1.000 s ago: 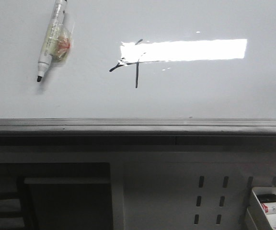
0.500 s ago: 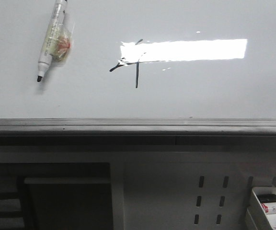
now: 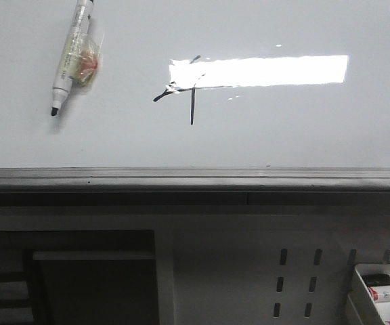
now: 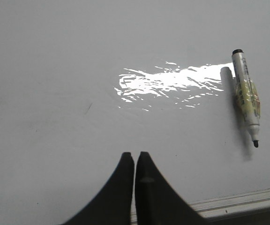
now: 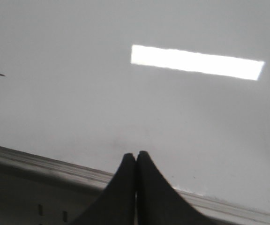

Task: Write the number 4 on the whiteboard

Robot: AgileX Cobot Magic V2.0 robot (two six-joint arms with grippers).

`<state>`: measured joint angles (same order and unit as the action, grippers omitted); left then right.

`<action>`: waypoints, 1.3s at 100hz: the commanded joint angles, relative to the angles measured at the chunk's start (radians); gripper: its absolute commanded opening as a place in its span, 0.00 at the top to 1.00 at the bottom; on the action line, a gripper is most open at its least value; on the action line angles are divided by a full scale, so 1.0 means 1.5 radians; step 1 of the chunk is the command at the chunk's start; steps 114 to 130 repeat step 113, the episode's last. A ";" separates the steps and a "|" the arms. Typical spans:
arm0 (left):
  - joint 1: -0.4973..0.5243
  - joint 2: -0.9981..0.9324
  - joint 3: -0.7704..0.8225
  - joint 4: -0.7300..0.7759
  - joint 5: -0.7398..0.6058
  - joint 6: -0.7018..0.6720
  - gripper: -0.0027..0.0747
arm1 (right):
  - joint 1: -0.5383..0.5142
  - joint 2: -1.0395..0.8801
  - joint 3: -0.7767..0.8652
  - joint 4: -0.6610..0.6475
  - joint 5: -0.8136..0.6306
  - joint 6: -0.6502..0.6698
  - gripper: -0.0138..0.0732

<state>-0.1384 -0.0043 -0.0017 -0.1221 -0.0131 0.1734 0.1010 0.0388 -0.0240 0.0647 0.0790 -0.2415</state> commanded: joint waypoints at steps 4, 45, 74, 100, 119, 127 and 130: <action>0.001 -0.019 0.018 -0.006 -0.049 -0.006 0.99 | -0.032 0.006 0.001 -0.036 -0.061 0.015 0.90; 0.001 -0.019 0.018 -0.006 -0.049 -0.006 0.99 | -0.042 -0.046 0.036 -0.056 -0.015 0.015 0.90; 0.001 -0.019 0.018 -0.006 -0.049 -0.006 0.99 | -0.042 -0.046 0.035 -0.054 -0.018 0.015 0.90; 0.001 -0.019 0.018 -0.006 -0.049 -0.006 0.99 | -0.042 -0.046 0.035 -0.054 -0.018 0.015 0.90; 0.001 -0.019 0.018 -0.006 -0.049 -0.006 0.99 | -0.042 -0.046 0.035 -0.054 -0.018 0.015 0.90; 0.001 -0.019 0.018 -0.006 -0.049 -0.006 0.99 | -0.042 -0.046 0.035 -0.054 -0.018 0.015 0.90; 0.001 -0.019 0.018 -0.006 -0.049 -0.006 0.99 | -0.042 -0.046 0.035 -0.054 -0.018 0.015 0.90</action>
